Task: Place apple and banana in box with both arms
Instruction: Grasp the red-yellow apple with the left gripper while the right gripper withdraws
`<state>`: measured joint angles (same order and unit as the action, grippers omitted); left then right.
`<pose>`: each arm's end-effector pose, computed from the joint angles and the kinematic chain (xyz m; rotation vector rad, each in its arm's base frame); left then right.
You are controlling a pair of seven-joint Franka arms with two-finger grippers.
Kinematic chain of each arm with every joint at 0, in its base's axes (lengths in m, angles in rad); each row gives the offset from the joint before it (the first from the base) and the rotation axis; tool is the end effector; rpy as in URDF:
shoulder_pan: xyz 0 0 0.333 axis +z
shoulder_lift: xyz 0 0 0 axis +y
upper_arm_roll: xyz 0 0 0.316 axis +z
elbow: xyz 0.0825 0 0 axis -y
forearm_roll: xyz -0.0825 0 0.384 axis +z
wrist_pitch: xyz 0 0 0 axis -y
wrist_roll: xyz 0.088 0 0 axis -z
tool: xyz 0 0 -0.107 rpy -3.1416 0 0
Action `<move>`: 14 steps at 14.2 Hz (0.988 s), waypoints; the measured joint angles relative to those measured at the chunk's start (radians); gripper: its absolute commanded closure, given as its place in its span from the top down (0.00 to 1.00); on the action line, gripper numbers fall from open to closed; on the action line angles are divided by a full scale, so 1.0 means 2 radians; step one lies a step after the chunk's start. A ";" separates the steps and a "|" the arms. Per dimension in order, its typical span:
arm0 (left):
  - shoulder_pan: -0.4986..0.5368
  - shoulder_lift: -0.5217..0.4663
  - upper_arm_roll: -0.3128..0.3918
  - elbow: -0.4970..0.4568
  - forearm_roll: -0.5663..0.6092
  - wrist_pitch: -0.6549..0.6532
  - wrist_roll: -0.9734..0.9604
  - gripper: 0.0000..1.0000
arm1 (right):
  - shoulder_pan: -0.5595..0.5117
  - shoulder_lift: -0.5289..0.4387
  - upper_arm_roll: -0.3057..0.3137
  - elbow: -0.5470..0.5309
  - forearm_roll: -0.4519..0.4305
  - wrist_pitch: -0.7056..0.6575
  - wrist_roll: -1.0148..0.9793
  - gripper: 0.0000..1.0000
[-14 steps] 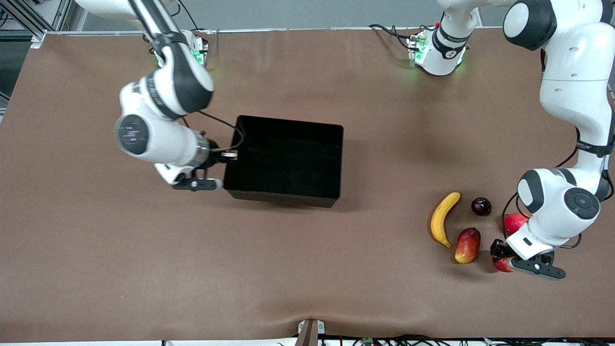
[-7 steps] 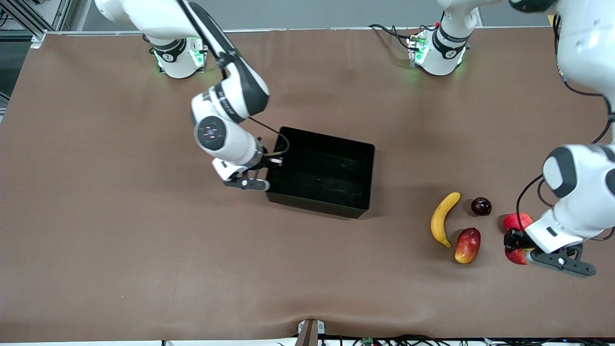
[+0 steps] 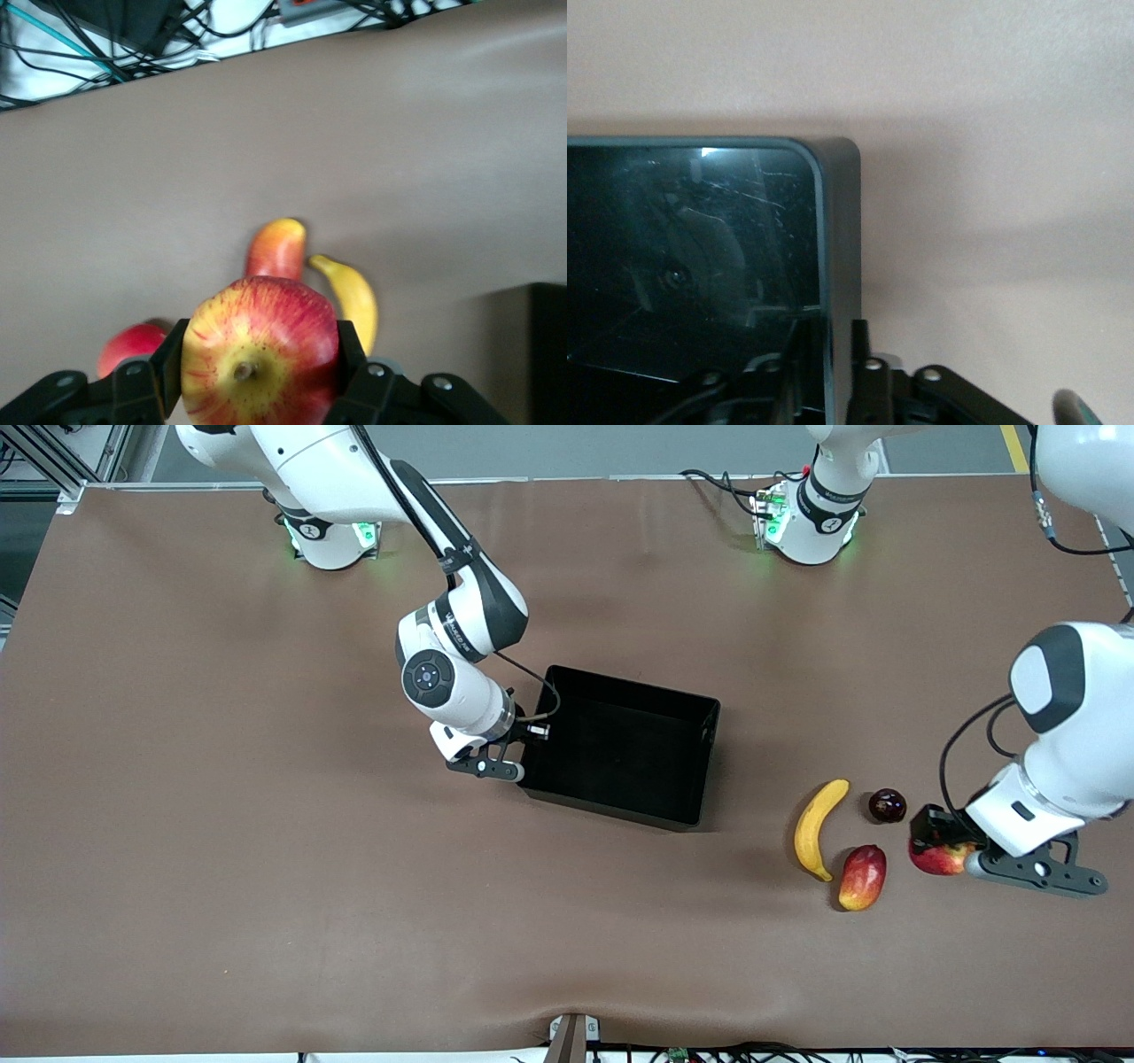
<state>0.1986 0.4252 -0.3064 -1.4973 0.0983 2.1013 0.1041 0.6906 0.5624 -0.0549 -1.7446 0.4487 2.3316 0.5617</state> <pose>0.6974 -0.0374 0.4534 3.0757 -0.3321 0.3085 0.5327 0.4064 0.2563 -2.8535 0.3217 0.2102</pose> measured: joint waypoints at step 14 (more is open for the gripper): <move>-0.002 -0.168 -0.146 -0.247 -0.031 0.094 -0.174 0.00 | -0.052 -0.058 -0.147 0.213 -0.012 -0.384 -0.063 1.00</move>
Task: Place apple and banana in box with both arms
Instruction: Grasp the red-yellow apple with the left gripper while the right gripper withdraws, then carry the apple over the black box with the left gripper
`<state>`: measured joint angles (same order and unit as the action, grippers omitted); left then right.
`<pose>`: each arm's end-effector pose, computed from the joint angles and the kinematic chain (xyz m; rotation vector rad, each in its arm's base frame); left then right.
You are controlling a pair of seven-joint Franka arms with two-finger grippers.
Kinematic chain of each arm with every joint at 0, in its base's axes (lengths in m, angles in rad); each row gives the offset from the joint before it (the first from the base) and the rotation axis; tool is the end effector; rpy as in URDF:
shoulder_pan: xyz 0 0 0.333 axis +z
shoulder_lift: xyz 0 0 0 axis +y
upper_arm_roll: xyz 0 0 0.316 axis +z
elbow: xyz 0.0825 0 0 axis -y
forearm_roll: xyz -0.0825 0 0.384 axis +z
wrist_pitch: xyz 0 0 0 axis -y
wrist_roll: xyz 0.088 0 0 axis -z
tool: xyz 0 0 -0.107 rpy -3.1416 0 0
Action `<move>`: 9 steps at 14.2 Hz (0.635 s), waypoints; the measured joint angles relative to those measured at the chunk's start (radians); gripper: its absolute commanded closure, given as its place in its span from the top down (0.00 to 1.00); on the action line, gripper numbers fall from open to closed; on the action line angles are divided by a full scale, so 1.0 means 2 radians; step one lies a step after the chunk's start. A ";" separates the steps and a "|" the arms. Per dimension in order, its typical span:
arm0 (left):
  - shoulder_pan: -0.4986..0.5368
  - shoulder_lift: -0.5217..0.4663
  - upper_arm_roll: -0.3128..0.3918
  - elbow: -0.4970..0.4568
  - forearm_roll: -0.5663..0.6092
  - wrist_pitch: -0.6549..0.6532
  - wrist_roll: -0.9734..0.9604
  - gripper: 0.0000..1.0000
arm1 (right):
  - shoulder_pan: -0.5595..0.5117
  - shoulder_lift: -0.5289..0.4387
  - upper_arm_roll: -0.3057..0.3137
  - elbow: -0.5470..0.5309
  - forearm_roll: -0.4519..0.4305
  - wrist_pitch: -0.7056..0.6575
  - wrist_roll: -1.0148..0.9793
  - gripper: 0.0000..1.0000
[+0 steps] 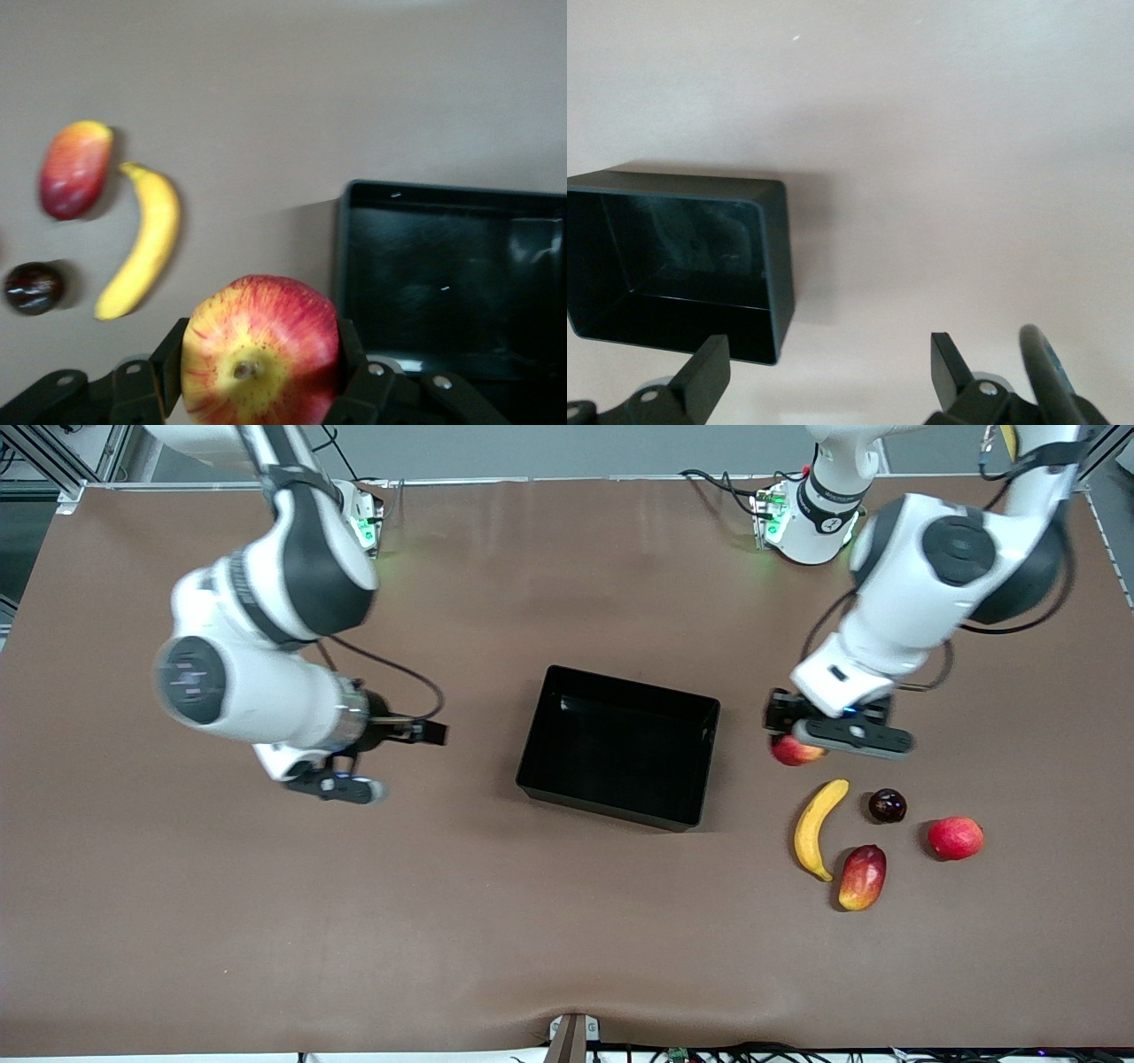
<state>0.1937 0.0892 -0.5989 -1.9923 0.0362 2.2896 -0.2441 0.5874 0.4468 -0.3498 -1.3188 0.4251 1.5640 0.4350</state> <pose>0.5472 -0.2264 0.4472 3.0236 -0.2643 0.3138 0.6247 0.2425 0.4835 -2.9014 0.3108 0.3767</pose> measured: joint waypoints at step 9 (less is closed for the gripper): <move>-0.041 0.061 -0.035 -0.049 0.031 0.114 -0.030 0.00 | -0.106 -0.035 -0.005 0.057 -0.124 -0.069 -0.151 1.00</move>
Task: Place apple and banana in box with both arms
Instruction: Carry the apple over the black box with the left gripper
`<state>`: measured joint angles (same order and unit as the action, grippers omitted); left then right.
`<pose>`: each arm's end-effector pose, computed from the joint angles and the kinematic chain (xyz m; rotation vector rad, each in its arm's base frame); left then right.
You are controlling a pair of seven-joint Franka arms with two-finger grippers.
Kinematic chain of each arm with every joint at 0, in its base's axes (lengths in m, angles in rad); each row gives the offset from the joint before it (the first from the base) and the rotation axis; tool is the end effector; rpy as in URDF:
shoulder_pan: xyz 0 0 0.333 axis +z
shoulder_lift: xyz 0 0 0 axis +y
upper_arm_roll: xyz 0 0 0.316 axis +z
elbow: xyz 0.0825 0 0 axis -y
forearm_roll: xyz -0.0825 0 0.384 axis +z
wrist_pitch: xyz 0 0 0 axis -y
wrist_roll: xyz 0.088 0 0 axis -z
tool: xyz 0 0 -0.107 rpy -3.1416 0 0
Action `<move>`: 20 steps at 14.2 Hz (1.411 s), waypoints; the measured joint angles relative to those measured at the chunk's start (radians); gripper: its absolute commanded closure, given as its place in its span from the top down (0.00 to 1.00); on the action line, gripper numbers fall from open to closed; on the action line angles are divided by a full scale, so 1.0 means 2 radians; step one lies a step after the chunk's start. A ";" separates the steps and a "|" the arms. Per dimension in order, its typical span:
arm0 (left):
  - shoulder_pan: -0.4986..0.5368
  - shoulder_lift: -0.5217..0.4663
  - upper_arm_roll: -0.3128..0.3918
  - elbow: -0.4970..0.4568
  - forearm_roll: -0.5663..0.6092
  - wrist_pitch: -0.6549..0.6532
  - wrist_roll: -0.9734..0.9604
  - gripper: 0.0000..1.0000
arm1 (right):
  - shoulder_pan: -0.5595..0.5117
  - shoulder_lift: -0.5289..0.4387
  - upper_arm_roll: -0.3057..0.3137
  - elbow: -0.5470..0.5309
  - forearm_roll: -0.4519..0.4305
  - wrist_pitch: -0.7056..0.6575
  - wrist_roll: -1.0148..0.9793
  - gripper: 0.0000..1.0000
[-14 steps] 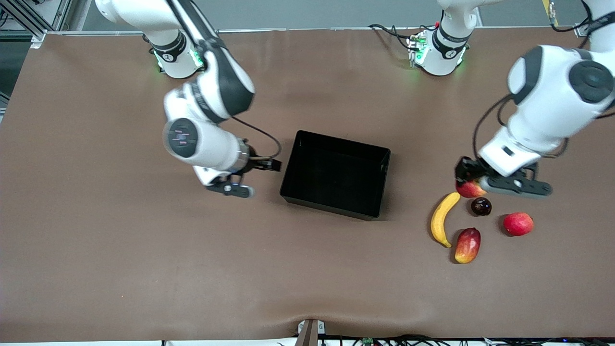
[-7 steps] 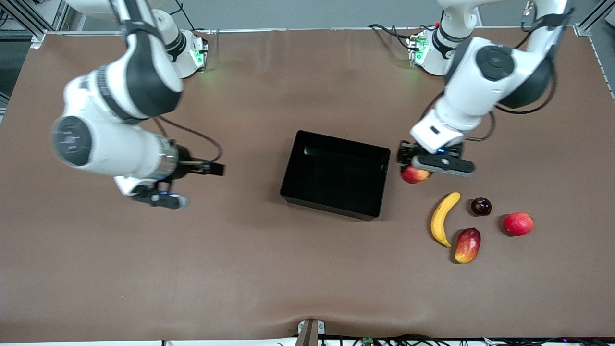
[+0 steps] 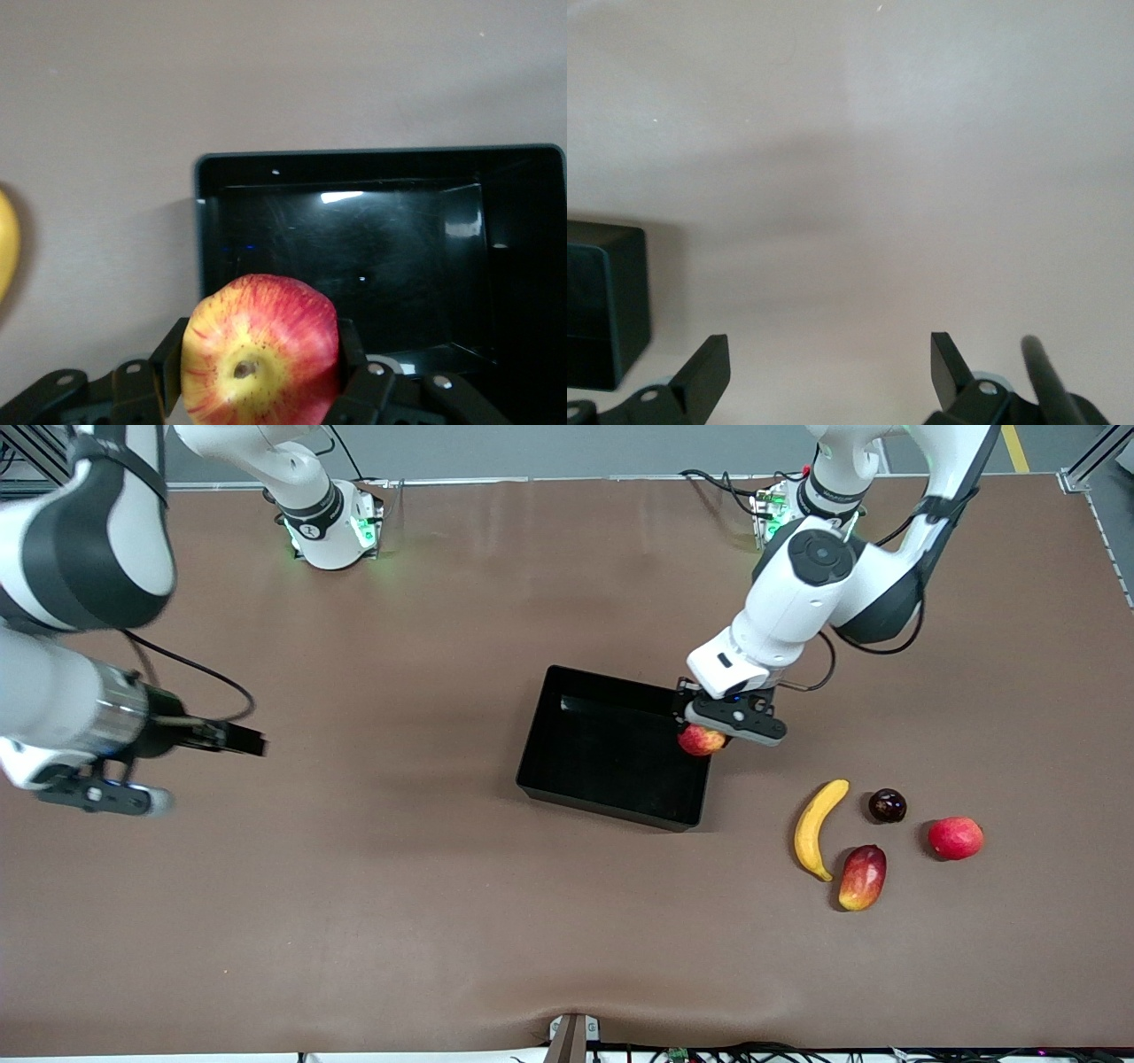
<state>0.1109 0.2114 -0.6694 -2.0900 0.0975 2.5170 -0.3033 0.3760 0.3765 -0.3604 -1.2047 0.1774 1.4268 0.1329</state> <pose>0.5108 -0.3067 0.3706 2.9256 -0.4402 0.3195 0.6406 0.0767 0.5672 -3.0958 0.1375 0.2109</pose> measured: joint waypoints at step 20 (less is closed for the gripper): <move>-0.043 0.151 0.000 0.003 0.287 0.040 -0.261 0.00 | -0.073 -0.174 -0.001 -0.194 -0.061 0.104 -0.148 1.00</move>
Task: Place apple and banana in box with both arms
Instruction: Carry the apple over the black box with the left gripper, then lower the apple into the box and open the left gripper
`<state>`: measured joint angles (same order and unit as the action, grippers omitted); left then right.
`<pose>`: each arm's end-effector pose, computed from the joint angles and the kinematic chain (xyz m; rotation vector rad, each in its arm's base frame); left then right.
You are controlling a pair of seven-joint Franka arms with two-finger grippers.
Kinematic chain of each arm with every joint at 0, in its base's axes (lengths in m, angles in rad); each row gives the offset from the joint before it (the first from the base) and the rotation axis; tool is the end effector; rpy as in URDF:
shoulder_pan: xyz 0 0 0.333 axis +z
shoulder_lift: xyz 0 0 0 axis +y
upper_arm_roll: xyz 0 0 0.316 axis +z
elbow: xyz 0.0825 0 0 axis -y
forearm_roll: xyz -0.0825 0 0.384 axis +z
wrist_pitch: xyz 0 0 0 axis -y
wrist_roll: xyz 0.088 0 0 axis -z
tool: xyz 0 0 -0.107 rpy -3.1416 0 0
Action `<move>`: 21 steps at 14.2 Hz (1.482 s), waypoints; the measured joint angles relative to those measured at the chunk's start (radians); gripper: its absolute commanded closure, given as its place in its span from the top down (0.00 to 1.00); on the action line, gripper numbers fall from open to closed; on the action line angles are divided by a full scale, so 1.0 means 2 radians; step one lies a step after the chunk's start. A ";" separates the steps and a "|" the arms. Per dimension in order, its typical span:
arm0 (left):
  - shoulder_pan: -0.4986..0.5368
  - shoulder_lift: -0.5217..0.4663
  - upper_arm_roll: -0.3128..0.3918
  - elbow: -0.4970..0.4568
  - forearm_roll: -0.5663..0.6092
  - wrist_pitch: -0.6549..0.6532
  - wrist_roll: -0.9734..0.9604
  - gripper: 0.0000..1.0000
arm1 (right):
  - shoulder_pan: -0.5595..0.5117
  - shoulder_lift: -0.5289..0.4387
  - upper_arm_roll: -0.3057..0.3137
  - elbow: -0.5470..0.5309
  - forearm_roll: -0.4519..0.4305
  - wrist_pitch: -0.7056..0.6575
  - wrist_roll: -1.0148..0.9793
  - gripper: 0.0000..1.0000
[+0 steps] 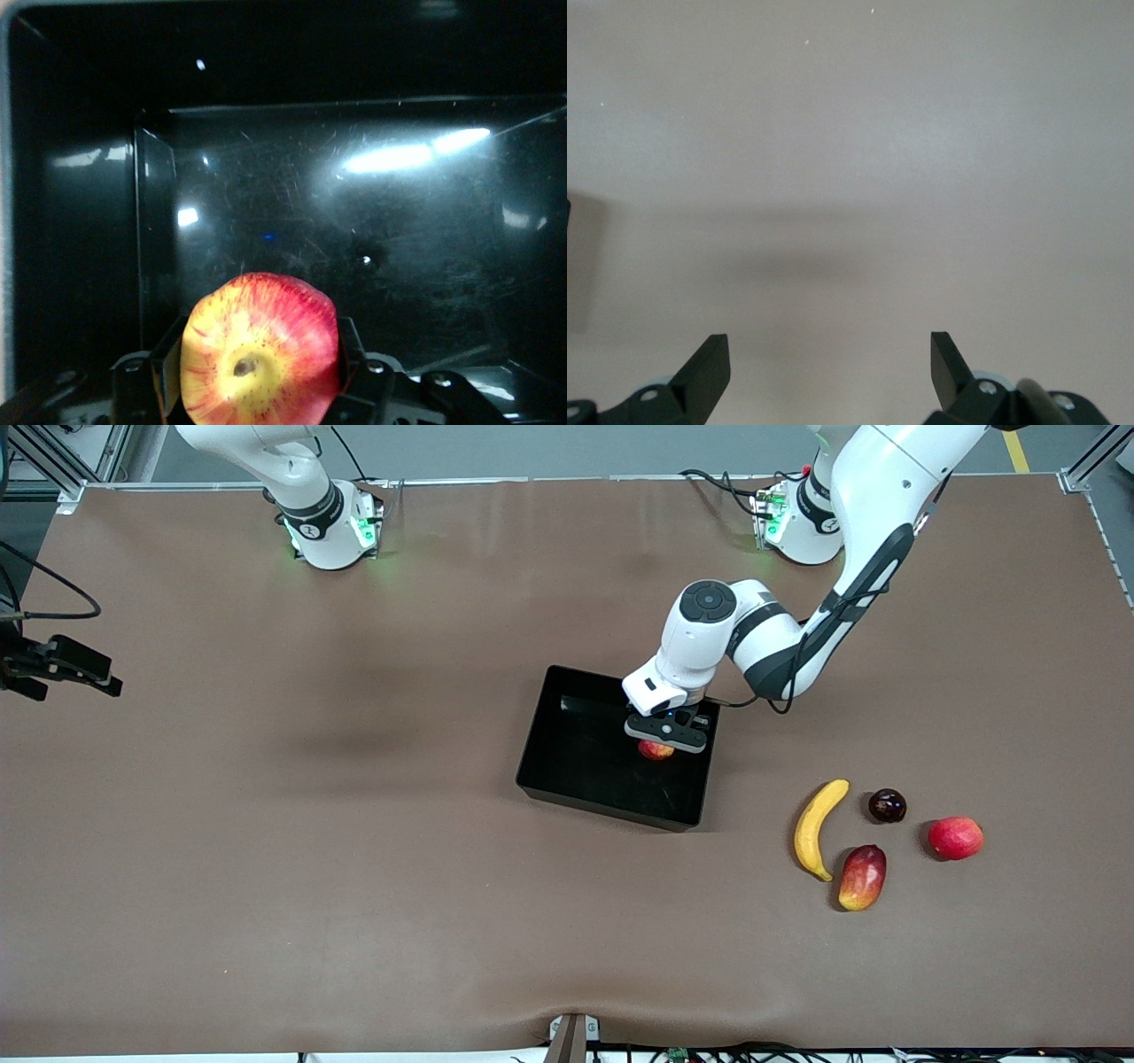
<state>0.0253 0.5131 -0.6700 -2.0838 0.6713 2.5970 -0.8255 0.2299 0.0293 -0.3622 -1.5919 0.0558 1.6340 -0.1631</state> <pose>0.4733 -0.3609 0.2387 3.0399 -0.4401 0.2788 0.5644 -0.0665 0.6048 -3.0984 -0.0432 -0.0329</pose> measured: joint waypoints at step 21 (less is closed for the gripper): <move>-0.028 0.020 0.000 0.003 0.011 -0.042 -0.058 1.00 | 0.009 -0.001 0.007 0.046 0.000 -0.026 0.055 1.00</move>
<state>-0.0307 0.5527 -0.6691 -2.0787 0.6932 2.5121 -0.9411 0.2473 0.0277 -0.3484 -1.4998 0.0555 1.5811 -0.0525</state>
